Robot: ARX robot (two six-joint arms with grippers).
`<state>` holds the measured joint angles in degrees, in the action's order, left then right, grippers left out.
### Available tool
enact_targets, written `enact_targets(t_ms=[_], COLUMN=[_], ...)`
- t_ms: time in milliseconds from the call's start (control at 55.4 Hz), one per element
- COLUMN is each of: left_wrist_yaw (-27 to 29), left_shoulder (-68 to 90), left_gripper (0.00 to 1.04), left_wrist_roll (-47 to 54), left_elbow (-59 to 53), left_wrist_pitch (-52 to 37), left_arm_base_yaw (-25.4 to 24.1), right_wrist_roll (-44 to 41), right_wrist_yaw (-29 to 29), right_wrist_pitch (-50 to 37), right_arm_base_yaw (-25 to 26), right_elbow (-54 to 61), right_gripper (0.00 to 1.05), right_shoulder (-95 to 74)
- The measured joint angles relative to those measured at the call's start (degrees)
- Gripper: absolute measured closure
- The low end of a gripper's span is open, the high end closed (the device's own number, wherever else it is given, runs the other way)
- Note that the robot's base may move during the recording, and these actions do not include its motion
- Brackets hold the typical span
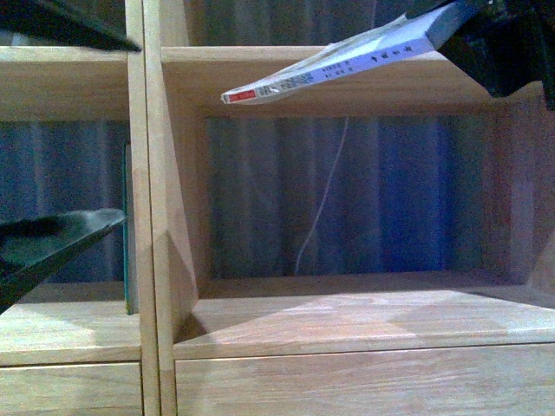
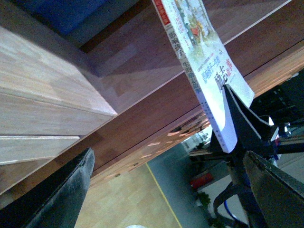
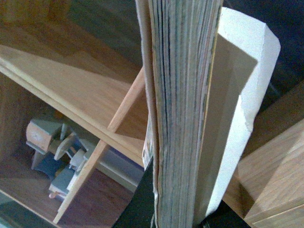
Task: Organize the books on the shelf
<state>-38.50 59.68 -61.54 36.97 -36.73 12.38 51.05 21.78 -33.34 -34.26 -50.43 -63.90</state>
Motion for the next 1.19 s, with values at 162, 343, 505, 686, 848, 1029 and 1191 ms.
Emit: enact_targets(t_ms=[162,343,505,686,848,1029,1191], left_wrist_yaw=[0.85,1.66,2.19,2.47,2.56,2.54,2.56], left_shoulder=[1.73,3.69,4.83,4.94,5.11,5.27,5.27], left_gripper=[0.07,0.07,0.07,0.07,0.07,0.07,0.07], left_wrist_roll=[-2.23,-2.4,-2.64,-3.82,-4.7,-5.44,-5.86], left_elbow=[1.53,3.41,4.68,6.08,6.47,6.71,6.82], left_wrist_pitch=[-4.28,-4.9,-6.62,-8.35,-8.85,-9.27,-9.27], left_arm_base_yaw=[1.27,1.81,2.14,2.12,1.73,1.05,0.83], right_wrist_roll=[0.37,1.33,1.79,1.92,2.34,2.34,2.27], right_wrist_yaw=[-0.39,-0.48,-0.9,-1.25,-1.25,-1.49,-1.42], right_wrist_pitch=[-0.26,-1.44,-2.32,-2.69,-2.69,-3.54,-4.11], right_arm_base_yaw=[-1.22,-3.28,-5.92,-7.34,-7.98,-9.27,-10.54], right_elbow=[-0.07,0.39,1.95,3.45,4.57,5.01,4.98], right_gripper=[0.97,0.97,0.97,0.97,0.97,0.97,0.97], right_shoulder=[0.24,1.11,2.47,3.06,3.04,3.04,3.06])
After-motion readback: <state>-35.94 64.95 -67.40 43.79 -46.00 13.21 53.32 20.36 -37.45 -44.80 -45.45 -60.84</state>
